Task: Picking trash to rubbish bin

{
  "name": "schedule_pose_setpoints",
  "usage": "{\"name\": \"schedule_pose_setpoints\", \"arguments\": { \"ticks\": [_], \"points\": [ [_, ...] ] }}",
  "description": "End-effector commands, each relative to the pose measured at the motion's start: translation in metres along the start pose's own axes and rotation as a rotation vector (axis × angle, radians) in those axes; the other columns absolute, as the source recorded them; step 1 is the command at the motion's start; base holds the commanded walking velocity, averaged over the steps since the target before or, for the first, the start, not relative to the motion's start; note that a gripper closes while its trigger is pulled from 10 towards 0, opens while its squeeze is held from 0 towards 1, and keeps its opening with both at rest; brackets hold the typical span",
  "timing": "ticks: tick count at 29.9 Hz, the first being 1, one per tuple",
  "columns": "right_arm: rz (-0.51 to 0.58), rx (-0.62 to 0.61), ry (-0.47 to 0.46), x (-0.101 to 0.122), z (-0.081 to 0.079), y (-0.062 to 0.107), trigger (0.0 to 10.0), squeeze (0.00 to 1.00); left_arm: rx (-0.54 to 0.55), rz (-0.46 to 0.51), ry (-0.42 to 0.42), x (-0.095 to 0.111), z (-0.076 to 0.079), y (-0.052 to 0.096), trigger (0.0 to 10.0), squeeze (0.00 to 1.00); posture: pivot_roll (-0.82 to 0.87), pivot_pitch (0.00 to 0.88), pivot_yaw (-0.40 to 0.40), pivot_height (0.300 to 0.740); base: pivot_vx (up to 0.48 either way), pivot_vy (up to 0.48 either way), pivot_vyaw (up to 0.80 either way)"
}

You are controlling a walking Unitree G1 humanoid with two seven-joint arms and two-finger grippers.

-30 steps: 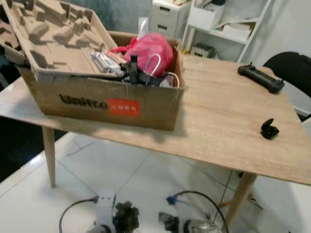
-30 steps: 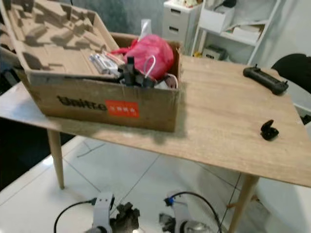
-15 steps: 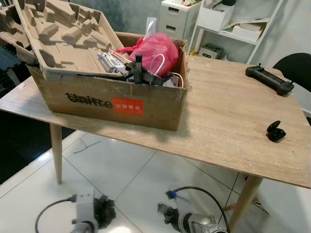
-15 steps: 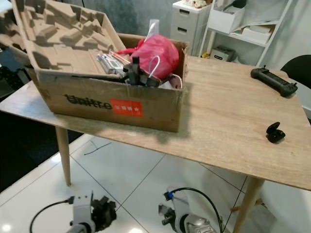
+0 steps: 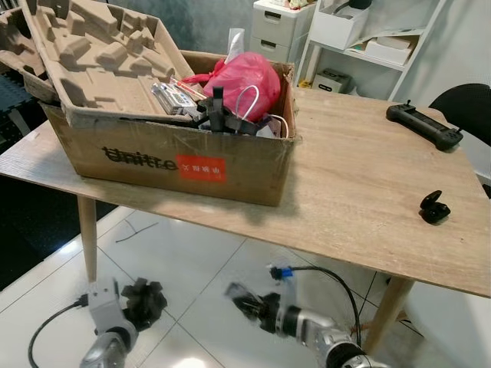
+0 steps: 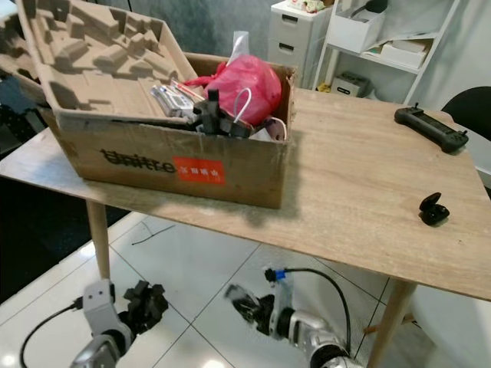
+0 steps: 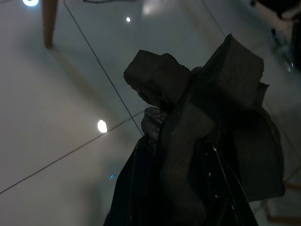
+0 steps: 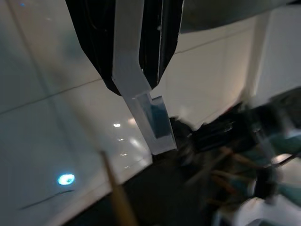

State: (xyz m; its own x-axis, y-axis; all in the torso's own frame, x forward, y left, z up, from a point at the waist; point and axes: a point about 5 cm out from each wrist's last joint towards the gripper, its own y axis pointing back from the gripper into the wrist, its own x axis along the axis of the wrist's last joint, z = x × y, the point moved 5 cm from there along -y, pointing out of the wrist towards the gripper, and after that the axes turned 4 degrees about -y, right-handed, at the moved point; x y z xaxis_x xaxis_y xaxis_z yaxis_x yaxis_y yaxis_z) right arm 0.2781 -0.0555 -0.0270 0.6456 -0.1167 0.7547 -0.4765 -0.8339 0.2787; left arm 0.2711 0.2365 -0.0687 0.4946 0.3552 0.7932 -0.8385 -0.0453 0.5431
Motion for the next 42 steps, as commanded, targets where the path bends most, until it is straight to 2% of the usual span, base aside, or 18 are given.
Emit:
{"name": "schedule_pose_setpoints", "arguments": {
  "ticks": [1,4,9,11,12,13,15,16,17,19,21,22,23,29,31,35,39,42],
  "points": [
    [-0.057,0.095,0.019,-0.009,-0.012,-0.002,10.0,0.0,0.037,0.017,0.006,0.006,-0.016,0.004,10.0,0.0,0.05,0.089,-0.008,0.74,0.0,0.0,0.0],
    [-0.149,0.247,0.076,-0.02,-0.03,-0.002,10.0,0.0,0.064,0.06,0.052,0.017,-0.029,0.006,10.0,0.0,0.05,0.088,-0.013,0.74,0.0,0.0,0.0],
    [-0.136,0.386,0.092,-0.011,-0.043,0.002,10.0,0.0,0.063,0.127,0.104,0.032,-0.039,0.009,10.0,0.0,0.05,0.091,-0.017,0.74,0.0,0.0,0.0],
    [-0.049,0.527,0.095,0.016,-0.057,0.007,10.0,0.0,0.024,0.221,0.191,0.054,-0.045,0.011,10.0,0.0,0.05,0.094,-0.019,0.74,0.0,0.0,0.0],
    [-0.049,0.527,0.095,0.016,-0.057,0.007,10.0,0.0,0.024,0.221,0.191,0.054,-0.045,0.011,10.0,0.0,0.05,0.094,-0.019,0.74,0.0,0.0,0.0],
    [0.006,0.58,0.103,0.031,-0.064,0.011,10.0,0.0,-0.013,0.27,0.23,0.066,-0.045,0.011,10.0,0.0,0.05,0.094,-0.019,0.74,0.0,0.0,0.0],
    [0.006,0.58,0.103,0.031,-0.064,0.011,10.0,0.0,-0.013,0.27,0.23,0.066,-0.045,0.011,10.0,0.0,0.05,0.094,-0.019,0.74,0.0,0.0,0.0],
    [0.09,0.655,0.124,0.055,-0.075,0.017,10.0,0.0,-0.081,0.346,0.269,0.084,-0.044,0.014,10.0,0.0,0.05,0.098,-0.018,0.74,0.0,0.0,0.0],
    [0.09,0.655,0.124,0.055,-0.075,0.017,10.0,0.0,-0.081,0.346,0.269,0.084,-0.044,0.014,10.0,0.0,0.05,0.098,-0.018,0.74,0.0,0.0,0.0],
    [0.184,0.732,0.153,0.081,-0.089,0.024,10.0,0.0,-0.179,0.453,0.314,0.109,-0.045,0.021,10.0,0.0,0.05,0.1,-0.018,0.74,0.0,0.0,0.0],
    [0.214,0.752,0.163,0.089,-0.094,0.027,10.0,0.0,-0.228,0.5,0.349,0.118,-0.045,0.025,10.0,0.0,0.05,0.1,-0.018,0.74,0.0,0.0,0.0],
    [0.265,0.789,0.183,0.103,-0.102,0.032,10.0,0.0,-0.368,0.58,0.381,0.135,-0.04,0.034,10.0,0.0,0.04,0.101,-0.018,0.74,0.0,0.0,0.0],
    [0.265,0.789,0.183,0.103,-0.102,0.032,10.0,0.0,-0.368,0.58,0.381,0.135,-0.04,0.034,10.0,0.0,0.04,0.101,-0.018,0.74,0.0,0.0,0.0],
    [0.388,0.872,0.229,0.138,-0.123,0.053,10.0,0.0,-0.801,0.677,0.302,0.16,-0.011,0.068,10.0,0.0,0.04,0.104,-0.017,0.74,0.0,0.0,0.0],
    [0.412,0.888,0.247,0.146,-0.128,0.058,10.0,0.0,-0.894,0.706,0.257,0.167,-0.002,0.079,10.0,0.0,0.05,0.105,-0.019,0.74,0.0,0.0,0.0],
    [0.434,0.895,0.271,0.155,-0.135,0.063,10.0,0.0,-0.975,0.763,0.219,0.178,0.006,0.09,10.0,0.0,0.05,0.106,-0.023,0.74,0.0,0.0,0.0],
    [0.497,0.907,0.324,0.176,-0.151,0.069,10.0,0.0,-1.141,0.883,0.175,0.205,0.023,0.114,10.0,0.0,0.05,0.11,-0.029,0.74,0.0,0.0,0.0],
    [0.527,0.889,0.342,0.184,-0.154,0.069,10.0,0.0,-1.187,0.918,0.168,0.213,0.03,0.121,10.0,0.0,0.05,0.11,-0.03,0.74,0.0,0.0,0.0]
  ]
}}
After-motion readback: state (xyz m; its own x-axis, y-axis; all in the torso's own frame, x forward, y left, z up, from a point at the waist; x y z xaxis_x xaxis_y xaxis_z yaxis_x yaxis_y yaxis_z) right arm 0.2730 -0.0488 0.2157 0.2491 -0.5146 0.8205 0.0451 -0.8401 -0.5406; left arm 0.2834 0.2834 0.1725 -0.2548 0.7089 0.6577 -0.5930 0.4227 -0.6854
